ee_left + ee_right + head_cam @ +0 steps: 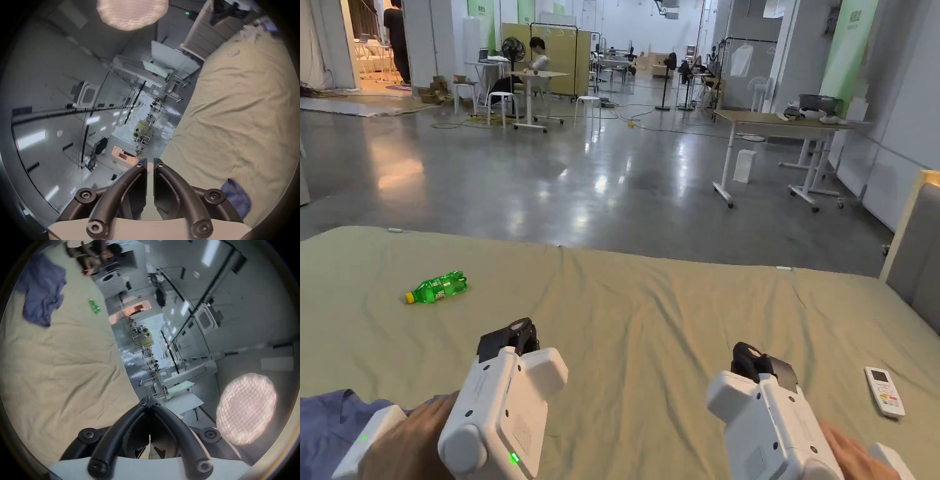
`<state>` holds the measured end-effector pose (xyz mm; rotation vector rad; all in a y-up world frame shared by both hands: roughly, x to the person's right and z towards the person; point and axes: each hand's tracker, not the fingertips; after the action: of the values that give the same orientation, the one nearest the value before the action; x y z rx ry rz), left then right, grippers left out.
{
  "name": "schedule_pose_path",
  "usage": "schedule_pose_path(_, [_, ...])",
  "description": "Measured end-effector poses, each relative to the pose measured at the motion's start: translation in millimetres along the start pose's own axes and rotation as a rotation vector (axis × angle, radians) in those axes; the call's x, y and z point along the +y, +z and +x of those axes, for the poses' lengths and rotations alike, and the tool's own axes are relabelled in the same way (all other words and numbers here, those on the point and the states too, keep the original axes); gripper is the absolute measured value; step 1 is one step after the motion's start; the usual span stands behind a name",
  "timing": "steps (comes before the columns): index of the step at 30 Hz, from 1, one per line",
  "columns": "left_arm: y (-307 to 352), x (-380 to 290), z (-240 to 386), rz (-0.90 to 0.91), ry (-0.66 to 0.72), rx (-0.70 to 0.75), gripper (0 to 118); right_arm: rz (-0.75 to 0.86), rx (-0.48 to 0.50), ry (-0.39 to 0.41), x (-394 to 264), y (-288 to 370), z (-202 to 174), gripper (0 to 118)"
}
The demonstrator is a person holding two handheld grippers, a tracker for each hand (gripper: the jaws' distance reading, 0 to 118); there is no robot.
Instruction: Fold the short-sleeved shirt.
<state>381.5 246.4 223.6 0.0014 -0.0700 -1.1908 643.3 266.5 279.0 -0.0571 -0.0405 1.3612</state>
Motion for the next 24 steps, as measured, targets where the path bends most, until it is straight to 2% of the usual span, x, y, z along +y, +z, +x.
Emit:
schedule_pose_path(3, [-0.8, 0.6, -0.3, -0.013, 0.041, -0.008, 7, -0.034, 0.001, -0.069, -4.3, -3.1, 0.2, 0])
schedule_pose_path(4, [-0.2, 4.3, -7.1, -0.021, 0.115, -0.022, 7, -0.050, -0.011, -0.123, -5.6, -3.7, 1.9, 0])
schedule_pose_path(5, [-0.1, 4.4, -9.8, -0.035, 0.205, -0.025, 7, -0.074, -0.023, -0.209, -6.5, -4.9, 5.9, 0])
schedule_pose_path(8, [-0.3, 4.8, -29.0, -0.111, 0.628, -0.048, 7, -0.144, -0.025, -0.582, -2.1, 5.5, 30.9, 0])
schedule_pose_path(10, [-0.1, -5.4, -39.7, -0.139, 0.962, -0.052, 7, -0.197, -0.034, -0.865, -21.7, -4.2, 37.4, 0])
schedule_pose_path(11, [0.1, -10.5, -42.8, -0.147, 1.099, -0.051, 7, -0.222, -0.052, -0.973, -25.7, -3.7, 40.0, 0])
schedule_pose_path(12, [-4.1, -17.2, -45.6, -0.143, 1.205, -0.071, 7, -0.229, -0.063, -1.062, -29.8, -2.5, 41.0, 0])
schedule_pose_path(13, [-4.1, -19.3, -45.8, -0.143, 1.256, -0.080, 7, -0.266, -0.065, -1.212, -34.2, 3.6, 40.0, 0])
schedule_pose_path(14, [-3.1, -20.2, -45.4, -0.131, 1.275, -0.083, 7, -0.264, -0.085, -1.320, -33.5, 11.1, 39.1, 0])
schedule_pose_path(15, [-0.5, -20.0, -44.3, -0.106, 1.263, -0.072, 7, -0.233, -0.118, -1.320, -31.5, 13.7, 43.4, 0])
schedule_pose_path(17, [-0.4, -18.4, -42.4, -0.091, 1.233, -0.060, 7, -0.255, -0.136, -1.373, -29.5, 18.9, 43.3, 0])
schedule_pose_path(21, [2.4, -19.8, -49.2, -0.087, 1.266, -0.065, 7, -0.242, -0.102, -1.321, -22.5, 9.3, 38.5, 0])
schedule_pose_path(24, [5.9, -24.8, -52.8, -0.100, 1.218, -0.064, 7, -0.231, -0.081, -1.299, -16.2, 9.7, 41.1, 0])
